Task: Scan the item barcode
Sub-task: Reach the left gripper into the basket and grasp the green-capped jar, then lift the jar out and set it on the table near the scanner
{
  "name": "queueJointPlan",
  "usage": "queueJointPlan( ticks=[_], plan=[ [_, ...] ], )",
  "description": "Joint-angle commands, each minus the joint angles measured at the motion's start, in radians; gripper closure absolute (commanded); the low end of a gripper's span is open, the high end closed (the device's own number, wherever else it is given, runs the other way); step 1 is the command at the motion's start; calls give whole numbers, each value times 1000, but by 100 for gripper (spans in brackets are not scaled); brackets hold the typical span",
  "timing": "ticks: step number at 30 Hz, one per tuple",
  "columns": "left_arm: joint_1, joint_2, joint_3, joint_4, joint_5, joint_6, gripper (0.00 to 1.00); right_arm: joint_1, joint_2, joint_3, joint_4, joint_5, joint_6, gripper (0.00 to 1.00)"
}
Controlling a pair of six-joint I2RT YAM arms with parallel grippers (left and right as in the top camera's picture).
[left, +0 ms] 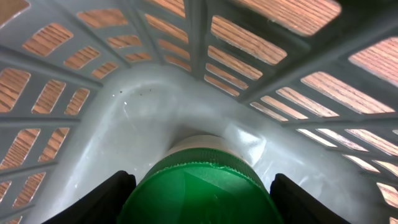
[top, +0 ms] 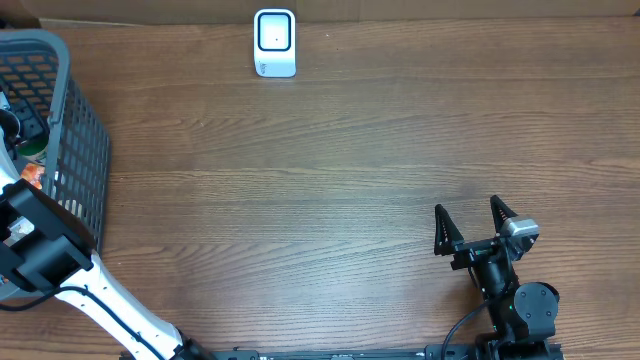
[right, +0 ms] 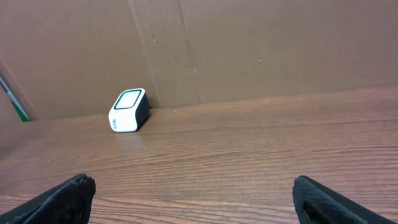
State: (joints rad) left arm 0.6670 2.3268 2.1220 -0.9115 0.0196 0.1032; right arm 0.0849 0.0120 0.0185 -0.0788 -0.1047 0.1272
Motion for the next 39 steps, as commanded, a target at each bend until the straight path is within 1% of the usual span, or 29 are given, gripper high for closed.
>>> queueJointPlan(
  ticks=[1, 3, 9, 10, 12, 16, 20, 25, 31, 33, 37, 39],
  plan=[
    [-13, 15, 25, -42, 33, -41, 45, -6, -4, -11, 5, -2, 2, 0],
    [-13, 12, 68, -69, 33, -72, 47, -6, -4, -11, 5, -2, 2, 0],
    [-13, 10, 299, -208, 53, -195, 55, -6, -4, -11, 5, -2, 2, 0],
    [-13, 8, 337, -227, 81, -211, 55, -6, -4, -11, 5, -2, 2, 0],
    [-13, -5, 424, -266, 192, -220, 55, -6, -4, -11, 5, -2, 2, 0],
    [-13, -54, 518, -304, 328, -229, 55, -6, -4, -11, 5, -2, 2, 0],
    [-13, -151, 544, -311, 420, -248, 55, -6, -4, -11, 5, -2, 2, 0],
    [-13, -302, 545, -314, 432, -301, 54, -6, -4, -11, 5, -2, 2, 0],
    [-35, -469, 544, -354, 534, -314, 55, -6, -4, -11, 5, -2, 2, 0],
    [-67, -502, 545, -392, 531, -313, 55, -6, -4, -11, 5, -2, 2, 0],
    [-204, -529, 544, -491, 510, -305, 54, -6, -4, -11, 5, -2, 2, 0],
    [-282, -521, 544, -538, 473, -305, 54, -6, -4, -11, 5, -2, 2, 0]
  ],
)
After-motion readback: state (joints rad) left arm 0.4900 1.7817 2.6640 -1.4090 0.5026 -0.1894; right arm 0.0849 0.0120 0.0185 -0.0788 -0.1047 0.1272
